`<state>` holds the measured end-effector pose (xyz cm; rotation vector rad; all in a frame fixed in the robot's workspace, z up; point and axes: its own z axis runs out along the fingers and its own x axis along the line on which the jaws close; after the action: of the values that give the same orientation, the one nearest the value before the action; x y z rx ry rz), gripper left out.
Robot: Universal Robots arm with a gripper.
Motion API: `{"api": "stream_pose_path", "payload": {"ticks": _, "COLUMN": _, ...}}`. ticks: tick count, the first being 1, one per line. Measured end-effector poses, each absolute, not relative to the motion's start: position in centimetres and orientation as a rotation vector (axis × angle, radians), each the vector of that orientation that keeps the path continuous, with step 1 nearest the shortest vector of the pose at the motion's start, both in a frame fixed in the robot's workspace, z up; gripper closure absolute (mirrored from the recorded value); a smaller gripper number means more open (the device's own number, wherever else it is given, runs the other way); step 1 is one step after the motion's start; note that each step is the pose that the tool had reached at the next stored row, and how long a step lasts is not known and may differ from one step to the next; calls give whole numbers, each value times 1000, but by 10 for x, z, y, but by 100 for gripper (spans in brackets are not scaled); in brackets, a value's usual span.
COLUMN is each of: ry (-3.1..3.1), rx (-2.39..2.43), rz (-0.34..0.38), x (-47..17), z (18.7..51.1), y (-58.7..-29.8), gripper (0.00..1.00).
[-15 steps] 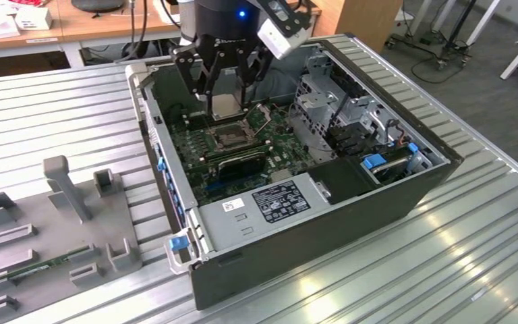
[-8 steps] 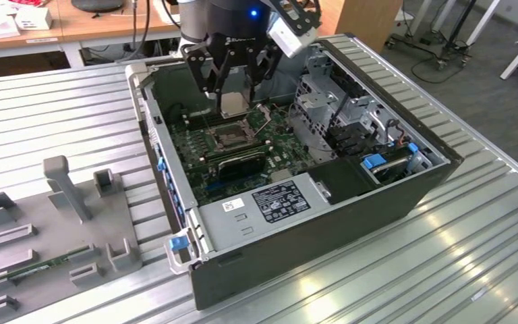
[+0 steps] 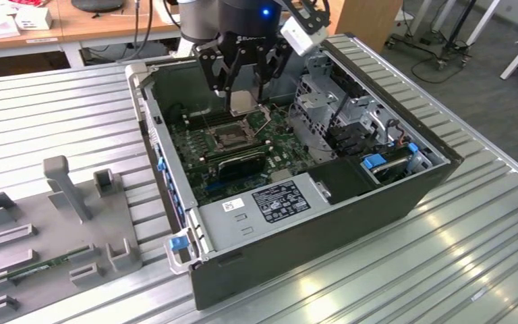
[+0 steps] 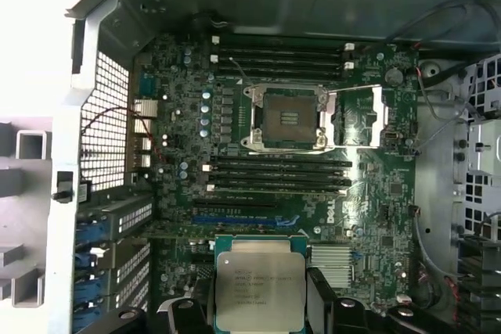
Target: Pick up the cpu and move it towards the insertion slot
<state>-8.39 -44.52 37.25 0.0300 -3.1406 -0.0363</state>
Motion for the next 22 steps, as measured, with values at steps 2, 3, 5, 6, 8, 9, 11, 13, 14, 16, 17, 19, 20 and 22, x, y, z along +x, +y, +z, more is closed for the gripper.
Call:
{"api": "stream_pose_path", "payload": {"ticks": 2, "ry": -3141, "rx": 30, "rz": -36, "x": -81, "z": 373, "y": -445, "gripper": 45}}
{"api": "stream_pose_path", "payload": {"ticks": 3, "ry": -3141, "rx": 30, "rz": -36, "x": -80, "z": 373, "y": -445, "gripper": 45}}
{"api": "stream_pose_path", "payload": {"ticks": 5, "ry": -3141, "rx": 30, "rz": -36, "x": -78, "z": 373, "y": -445, "gripper": 45}}
{"api": "stream_pose_path", "payload": {"ticks": 6, "ry": -3141, "rx": 30, "rz": -36, "x": -78, "z": 373, "y": -445, "gripper": 45}}
{"api": "stream_pose_path", "payload": {"ticks": 8, "ry": -3141, "rx": 30, "rz": -36, "x": -78, "z": 373, "y": -445, "gripper": 45}}
{"api": "stream_pose_path", "payload": {"ticks": 9, "ry": -3141, "rx": 30, "rz": -36, "x": -78, "z": 373, "y": -445, "gripper": 45}}
{"api": "stream_pose_path", "payload": {"ticks": 11, "ry": -3141, "rx": 30, "rz": -36, "x": -78, "z": 373, "y": -445, "gripper": 45}}
{"api": "stream_pose_path", "payload": {"ticks": 13, "ry": -3141, "rx": 30, "rz": -36, "x": -78, "z": 373, "y": -445, "gripper": 45}}
{"api": "stream_pose_path", "payload": {"ticks": 14, "ry": -3141, "rx": 30, "rz": -36, "x": -78, "z": 373, "y": -445, "gripper": 45}}
{"api": "stream_pose_path", "payload": {"ticks": 16, "ry": -3141, "rx": 30, "rz": -36, "x": -76, "z": 373, "y": -445, "gripper": 45}}
{"api": "stream_pose_path", "payload": {"ticks": 17, "ry": -3141, "rx": 30, "rz": -36, "x": -76, "z": 373, "y": -445, "gripper": 45}}
{"api": "stream_pose_path", "payload": {"ticks": 19, "ry": -3141, "rx": 30, "rz": -36, "x": -74, "z": 372, "y": -445, "gripper": 45}}
{"api": "stream_pose_path", "payload": {"ticks": 20, "ry": -3141, "rx": 30, "rz": -36, "x": -73, "z": 373, "y": -445, "gripper": 45}}
{"api": "stream_pose_path", "payload": {"ticks": 22, "ry": -3141, "rx": 30, "rz": -36, "x": -72, "z": 372, "y": -445, "gripper": 45}}
